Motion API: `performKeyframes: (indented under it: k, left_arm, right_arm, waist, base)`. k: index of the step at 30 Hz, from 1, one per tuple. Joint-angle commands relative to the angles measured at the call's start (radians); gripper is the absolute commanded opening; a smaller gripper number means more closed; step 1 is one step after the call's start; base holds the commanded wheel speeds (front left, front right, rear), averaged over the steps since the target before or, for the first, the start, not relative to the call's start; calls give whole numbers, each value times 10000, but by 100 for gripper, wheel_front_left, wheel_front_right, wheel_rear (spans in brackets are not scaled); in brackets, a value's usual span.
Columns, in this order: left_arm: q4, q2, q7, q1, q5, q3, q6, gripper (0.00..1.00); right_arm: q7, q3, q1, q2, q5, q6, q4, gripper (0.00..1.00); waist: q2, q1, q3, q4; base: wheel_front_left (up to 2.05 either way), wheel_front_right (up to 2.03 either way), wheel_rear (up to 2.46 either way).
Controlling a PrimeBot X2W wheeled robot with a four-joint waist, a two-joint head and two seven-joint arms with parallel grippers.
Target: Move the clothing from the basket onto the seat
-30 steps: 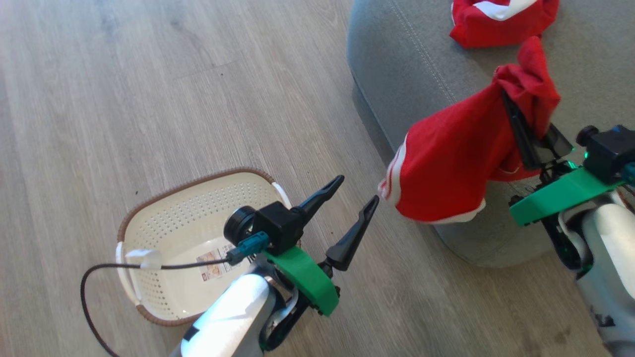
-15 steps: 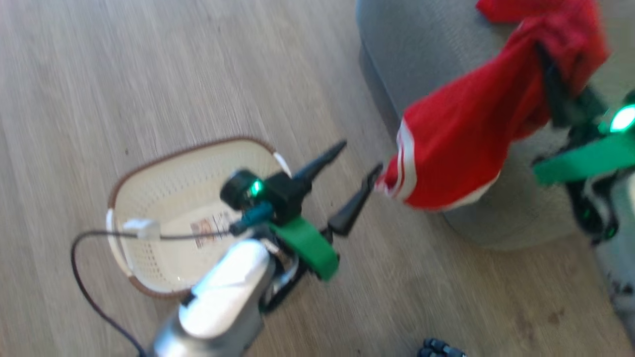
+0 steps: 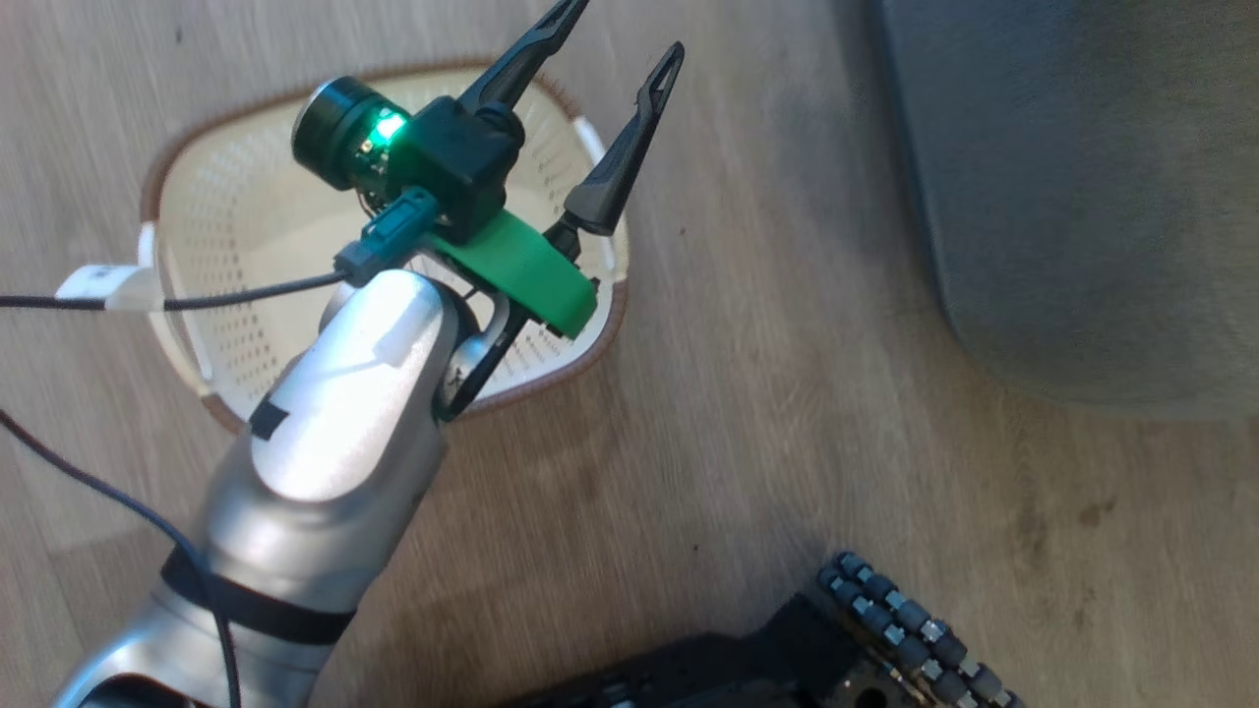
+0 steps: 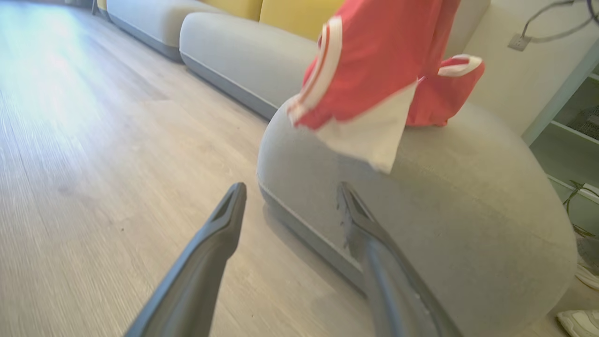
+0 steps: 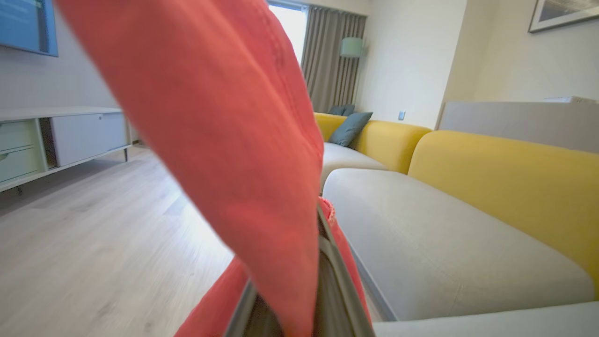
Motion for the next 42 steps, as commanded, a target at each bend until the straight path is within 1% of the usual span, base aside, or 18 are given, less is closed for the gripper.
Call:
performKeyframes:
  k: [1, 4, 6, 9, 11, 14, 16, 17, 20, 21, 22, 23, 24, 25, 29, 32, 37, 42]
  left_arm:
    - [-360, 131, -51, -82, 133, 358, -6, 100]
    - [-547, 123, -51, 85, 89, 727, 37, 100]
    - [-703, 98, -51, 283, 73, 912, 29, 100]
    - [-934, 108, -51, 651, 67, 1176, 24, 100]
    - [-1066, 163, -51, 890, 84, 1319, 36, 100]
    - [-1220, 285, -51, 1165, 111, 1463, 61, 100]
    - [-1270, 338, -51, 1266, 134, 1477, 69, 100]
    - [-1270, 338, -51, 1266, 134, 1477, 69, 100]
    - [-1309, 415, -51, 1341, 204, 1503, 133, 100]
    - [-1316, 449, -51, 1372, 209, 1526, 161, 100]
    - [-1314, 486, -51, 1407, 216, 1542, 186, 100]
    - [-1309, 520, -50, 1445, 216, 1556, 209, 100]
    - [-1306, 566, -43, 1479, 219, 1572, 233, 100]
    - [-1301, 612, -32, 1517, 214, 1591, 252, 100]
    - [-1258, 732, 13, 1652, 171, 1622, 296, 100]
    - [-1148, 693, 16, 1759, 66, 1634, 316, 100]
    - [-836, 569, -13, 2107, -211, 1764, 350, 100]
    - [-426, 352, -41, 2718, -544, 2036, 400, 100]
  right_arm:
    - [311, -581, -962, -640, -72, -4, 136, 0]
    - [741, -1591, -2406, -1404, -460, -4, 893, 0]
    - [1031, -2085, -3044, -1987, -913, -4, 1376, 0]
    - [1243, -2709, -3464, -2654, -1444, -4, 2016, 0]
    - [1301, -3161, -3369, -2900, -1607, -4, 2529, 0]
    - [1327, -3604, -2639, -2834, -1782, -4, 3516, 0]
    - [1221, -3621, -1898, -2418, -1740, -4, 4159, 0]
    - [1221, -3621, -1898, -2418, -1740, -4, 4159, 0]
    - [907, -3623, -962, -1758, -1566, -4, 5043, 0]
    - [735, -3653, -795, -1575, -1468, -4, 5250, 2]
    - [568, -3652, -658, -1436, -1415, -4, 5429, 14]
    - [432, -3625, -565, -1302, -1339, -4, 5565, 33]
    - [317, -3572, -503, -1190, -1254, -4, 5659, 59]
    - [219, -3481, -443, -1118, -1207, -4, 5730, 100]
    - [21, -2967, -159, -1016, -963, -4, 5799, 100]
    - [-59, -2391, 333, -1076, -741, -4, 5577, 100]
    - [-308, -1397, 1671, -1172, -362, -4, 4758, 100]
    - [-576, -910, 3269, -996, -151, -4, 3570, 100]
  waist:
    - [1, -6, 961, 548]
    - [1, -6, 1234, 821]
    - [1, -6, 1412, 955]
    - [1, -6, 1650, 973]
    - [1, -6, 1820, 881]
    - [1, -6, 2059, 640]
    - [1, -6, 2180, 489]
    - [1, -6, 2180, 489]
    - [1, -6, 2243, 299]
    - [1, -6, 2236, 227]
    - [1, -6, 2200, 169]
    - [1, -6, 2152, 114]
    - [1, -6, 2096, 54]
    - [1, -6, 2015, -2]
    - [1, -6, 1567, -198]
    - [1, -6, 1092, -282]
    - [1, -6, 154, -362]
    - [1, -6, -1016, -82]
  base:
    - [0, 0, 0]
    - [0, 0, 0]
    - [0, 0, 0]
    - [0, 0, 0]
    - [0, 0, 0]
    - [0, 0, 0]
    - [0, 0, 0]
    - [0, 0, 0]
    - [0, 0, 0]
    - [0, 0, 0]
    - [0, 0, 0]
    - [0, 0, 0]
    - [0, 0, 0]
    - [0, 0, 0]
    - [0, 0, 0]
    - [0, 0, 0]
    - [0, 0, 0]
    - [0, 0, 0]
